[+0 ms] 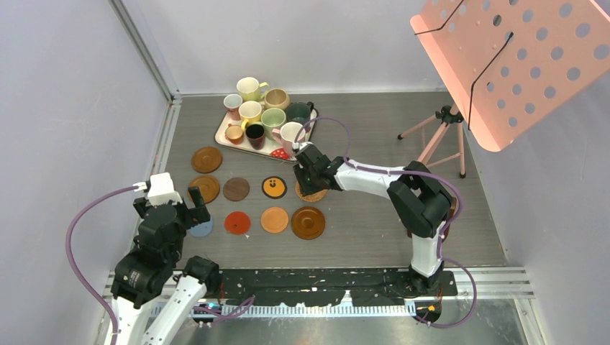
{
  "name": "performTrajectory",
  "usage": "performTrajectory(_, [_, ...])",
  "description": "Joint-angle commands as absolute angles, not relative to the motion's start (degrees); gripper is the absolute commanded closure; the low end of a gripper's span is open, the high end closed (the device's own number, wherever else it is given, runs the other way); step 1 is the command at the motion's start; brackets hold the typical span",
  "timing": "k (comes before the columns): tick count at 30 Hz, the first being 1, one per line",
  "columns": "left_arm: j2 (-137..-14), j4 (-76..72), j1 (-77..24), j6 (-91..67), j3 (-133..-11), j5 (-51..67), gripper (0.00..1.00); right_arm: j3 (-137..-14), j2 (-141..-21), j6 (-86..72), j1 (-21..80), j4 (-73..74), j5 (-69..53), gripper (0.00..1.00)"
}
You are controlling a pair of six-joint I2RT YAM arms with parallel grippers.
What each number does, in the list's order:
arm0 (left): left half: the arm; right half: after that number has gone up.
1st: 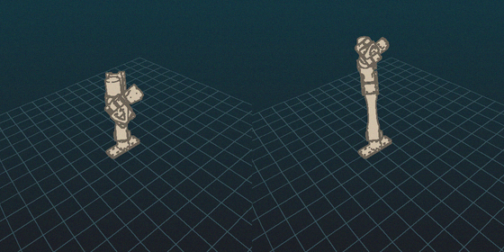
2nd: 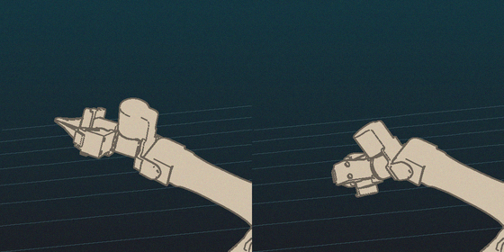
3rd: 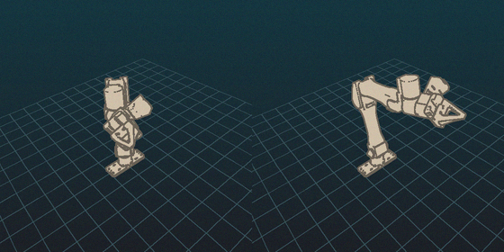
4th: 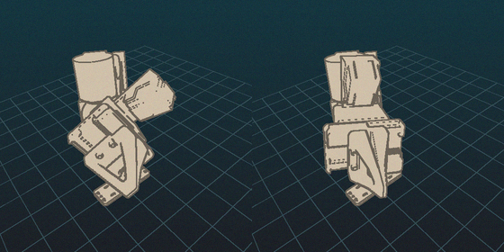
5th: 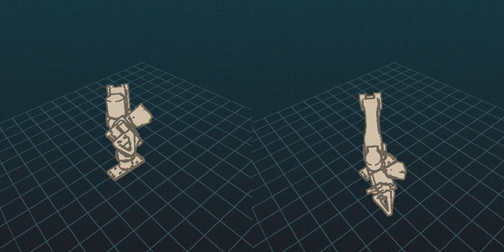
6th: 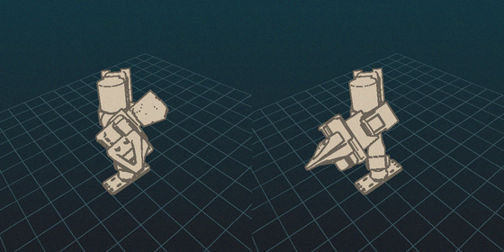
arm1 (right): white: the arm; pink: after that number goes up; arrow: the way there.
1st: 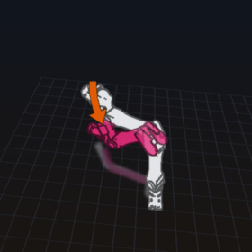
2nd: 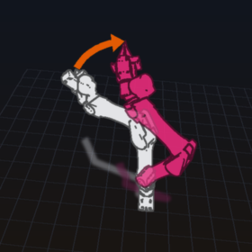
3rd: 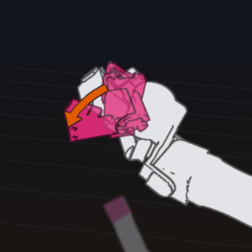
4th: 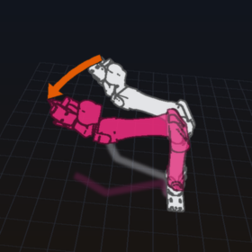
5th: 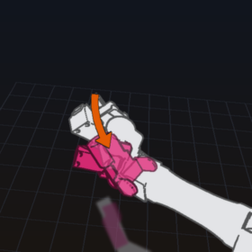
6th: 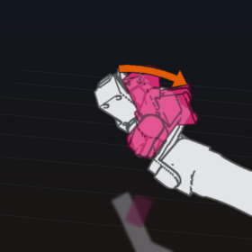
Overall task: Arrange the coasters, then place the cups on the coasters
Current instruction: Move the coaster to the center of the board, then pick up the cup from the tray.
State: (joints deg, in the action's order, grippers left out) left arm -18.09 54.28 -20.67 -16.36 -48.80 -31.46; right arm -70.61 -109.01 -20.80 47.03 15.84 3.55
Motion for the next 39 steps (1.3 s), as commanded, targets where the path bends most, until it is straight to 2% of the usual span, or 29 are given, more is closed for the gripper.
performTrajectory(1, [-18.0, 52.0, -20.8, -17.0, -48.6, -31.6, 0.01, -77.8, -106.9, -16.4, 47.1, 17.7, 6.8, 0.62])
performTrajectory(9, [-19.8, 50.6, -20.8, -16.7, -47.7, -29.3, 0.01, -83.2, -100.4, -14.5, 46.9, 24.0, 6.5, 0.52])
performTrajectory(13, [-23.7, 50.8, -20.8, -17.1, -48.4, -27.2, 0.01, -78.5, -92.1, -14.8, 47.0, 25.6, 7.2, 0.27])
performTrajectory(20, [-38.0, 52.8, -20.8, -18.9, -56.6, -27.1, 0.01, -67.7, -72.9, -12.5, 47.0, 28.6, 9.1, 0.02])
performTrajectory(25, [-46.7, 52.9, -20.4, -19.0, -65.9, -26.0, 0.03, -60.6, -61.3, -11.7, 46.9, 29.0, 10.7, 0.05])
performTrajectory(29, [-51.6, 52.0, -19.3, -19.4, -70.9, -19.8, 0.05, -55.0, -54.3, -11.8, 46.9, 29.3, 11.9, 0.05])
performTrajectory(34, [-58.2, 50.3, -16.6, -19.0, -74.9, -16.8, 0.16, -50.4, -47.5, -12.6, 47.0, 30.3, 10.5, 0.05])
performTrajectory(39, [-65.8, 48.1, -9.0, -19.6, -78.2, -12.5, 0.26, -49.4, -45.0, -13.1, 46.9, 32.0, 10.0, 0.05])
